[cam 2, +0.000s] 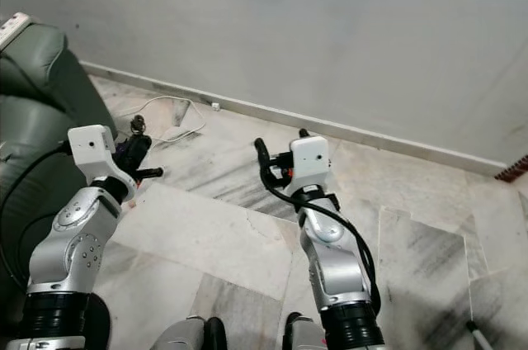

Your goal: Hang keys on a hook

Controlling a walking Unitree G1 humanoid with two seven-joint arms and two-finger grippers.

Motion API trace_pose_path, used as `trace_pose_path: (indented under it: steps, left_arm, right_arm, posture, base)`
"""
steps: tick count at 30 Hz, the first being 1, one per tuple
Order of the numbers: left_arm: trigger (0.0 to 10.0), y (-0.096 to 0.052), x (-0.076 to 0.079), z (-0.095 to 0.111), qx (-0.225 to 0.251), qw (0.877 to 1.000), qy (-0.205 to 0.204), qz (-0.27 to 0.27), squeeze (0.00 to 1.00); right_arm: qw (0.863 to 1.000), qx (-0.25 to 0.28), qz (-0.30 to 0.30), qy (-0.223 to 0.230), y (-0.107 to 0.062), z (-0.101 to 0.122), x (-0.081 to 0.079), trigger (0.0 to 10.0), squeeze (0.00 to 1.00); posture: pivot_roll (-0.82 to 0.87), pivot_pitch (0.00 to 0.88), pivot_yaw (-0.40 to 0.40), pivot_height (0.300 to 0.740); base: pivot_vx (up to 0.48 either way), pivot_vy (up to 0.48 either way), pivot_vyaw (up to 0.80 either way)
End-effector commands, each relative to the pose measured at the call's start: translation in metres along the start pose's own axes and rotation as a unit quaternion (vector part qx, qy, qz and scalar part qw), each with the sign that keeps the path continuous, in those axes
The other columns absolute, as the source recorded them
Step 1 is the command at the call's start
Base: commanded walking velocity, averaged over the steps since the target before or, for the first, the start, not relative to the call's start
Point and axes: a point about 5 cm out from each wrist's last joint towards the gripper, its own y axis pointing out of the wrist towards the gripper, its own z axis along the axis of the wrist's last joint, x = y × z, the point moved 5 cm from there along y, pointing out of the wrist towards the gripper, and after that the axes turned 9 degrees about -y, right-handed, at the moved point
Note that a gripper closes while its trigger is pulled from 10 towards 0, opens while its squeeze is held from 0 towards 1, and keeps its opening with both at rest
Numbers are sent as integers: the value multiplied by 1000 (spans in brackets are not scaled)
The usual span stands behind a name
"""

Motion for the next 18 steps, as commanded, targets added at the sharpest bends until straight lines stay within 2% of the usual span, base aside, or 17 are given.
trace_pose_path:
  steps: [1, 6, 13, 16, 18]
  left_arm:
    - [10000, 0, 0, -1, 0, 1000, 17, -9, 0]
    - [10000, -2, -2, -6, -10, 1000, 17, -5, 0]
    - [10000, -6, -6, -29, -41, 999, 8, 3, 0]
    - [10000, -8, -7, -34, -46, 999, 14, 5, 0]
    - [10000, -9, -8, -38, -49, 999, 3, 8, 0]
  right_arm:
    - [1000, -2, -5, 1, 0, 0, 3, 10000, 0]
    - [1000, -3, -7, 1, 0, -1, 3, 10000, 0]
    - [1000, -17, -7, 4, 0, -10, -1, 10000, 0]
    - [1000, -18, -6, 4, 0, -12, -3, 10000, 0]
    - [1000, -19, -2, 6, 1, -12, -6, 10000, 0]
  posture:
    - [-31, 202, 48, 740]
    - [-30, 201, 47, 740]
    - [-24, 192, 48, 740]
    - [-22, 188, 48, 740]
    - [-22, 186, 47, 740]
  base:
    - [0, 0, -775]
    - [0, 0, -775]
    - [0, 0, -775]
    - [0, 0, -775]
    - [0, 0, -775]
